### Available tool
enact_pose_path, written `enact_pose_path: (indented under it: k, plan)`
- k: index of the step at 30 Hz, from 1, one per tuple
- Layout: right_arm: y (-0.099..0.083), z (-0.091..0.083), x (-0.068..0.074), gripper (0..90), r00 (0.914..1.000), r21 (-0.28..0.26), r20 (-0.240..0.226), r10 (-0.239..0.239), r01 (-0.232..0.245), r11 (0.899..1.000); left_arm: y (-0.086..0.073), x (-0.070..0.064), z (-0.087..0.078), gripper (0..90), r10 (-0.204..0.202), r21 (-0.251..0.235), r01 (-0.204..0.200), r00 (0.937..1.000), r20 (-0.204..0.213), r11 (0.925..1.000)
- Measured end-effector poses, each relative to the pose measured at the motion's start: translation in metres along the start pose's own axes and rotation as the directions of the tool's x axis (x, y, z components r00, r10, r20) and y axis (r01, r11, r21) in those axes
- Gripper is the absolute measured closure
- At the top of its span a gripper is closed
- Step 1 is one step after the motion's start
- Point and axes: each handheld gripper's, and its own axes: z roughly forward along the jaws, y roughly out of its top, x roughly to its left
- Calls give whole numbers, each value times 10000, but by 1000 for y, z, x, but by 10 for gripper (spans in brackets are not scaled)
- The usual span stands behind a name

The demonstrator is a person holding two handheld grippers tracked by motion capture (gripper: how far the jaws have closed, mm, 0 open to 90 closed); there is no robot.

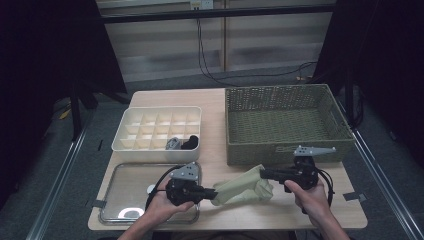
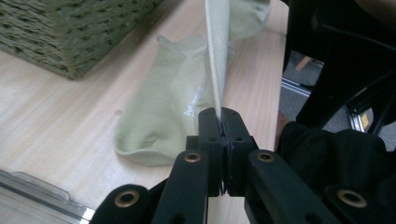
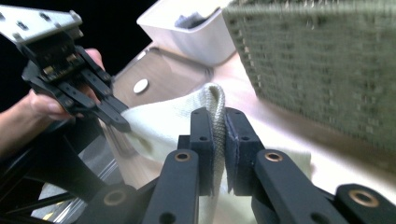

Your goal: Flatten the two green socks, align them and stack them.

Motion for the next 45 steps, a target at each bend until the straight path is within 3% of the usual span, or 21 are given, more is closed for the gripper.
enact_pose_path:
  k: [3, 7, 15, 18, 20, 28, 30, 36, 42, 45]
  plan:
    - [-9, 2, -5, 836, 9998, 217, 57, 186, -187, 9996, -1, 2, 4, 886, 29, 258, -27, 10000, -67, 9997]
    - [-16, 9, -14, 832, 9992, 597, 291, 268, -285, 9978, -3, 11, 11, 885, -228, 528, 239, 9995, -212, 9983]
    - [-24, 18, -33, 803, 9954, 1071, 864, 410, -502, 9930, -4, 28, 18, 856, -635, 699, 687, 9952, -749, 9952]
    - [-24, 19, -37, 751, 9938, 1108, 1061, 336, -454, 9928, -5, 34, 21, 830, -756, 549, 811, 9927, -944, 9952]
    - [-24, 19, -40, 711, 9918, 1061, 1217, 400, -531, 9929, -5, 36, 20, 768, -859, 441, 914, 9898, -1138, 9948]
    - [-25, 16, -39, 671, 9894, 1121, 1445, 154, -318, 9932, -8, 34, 10, 634, -1014, 151, 1051, 9825, -1564, 9944]
    - [-27, 16, -39, 671, 9877, 1207, 1559, 64, -255, 9924, -9, 29, 7, 630, -1062, 24, 1080, 9814, -1602, 9942]
    - [-34, 20, -39, 672, 9834, 1599, 1812, -71, -224, 9869, -18, 18, 7, 698, -957, -16, 962, 9874, -1259, 9954]
    - [-37, 26, -39, 668, 9754, 1887, 2161, -426, 11, 9820, -16, 21, 21, 684, -975, 46, 985, 9897, -1051, 9951]
    - [-40, 30, -39, 679, 9723, 2135, 2270, -560, 65, 9769, -15, 23, 28, 682, -907, 313, 943, 9906, -1028, 9950]
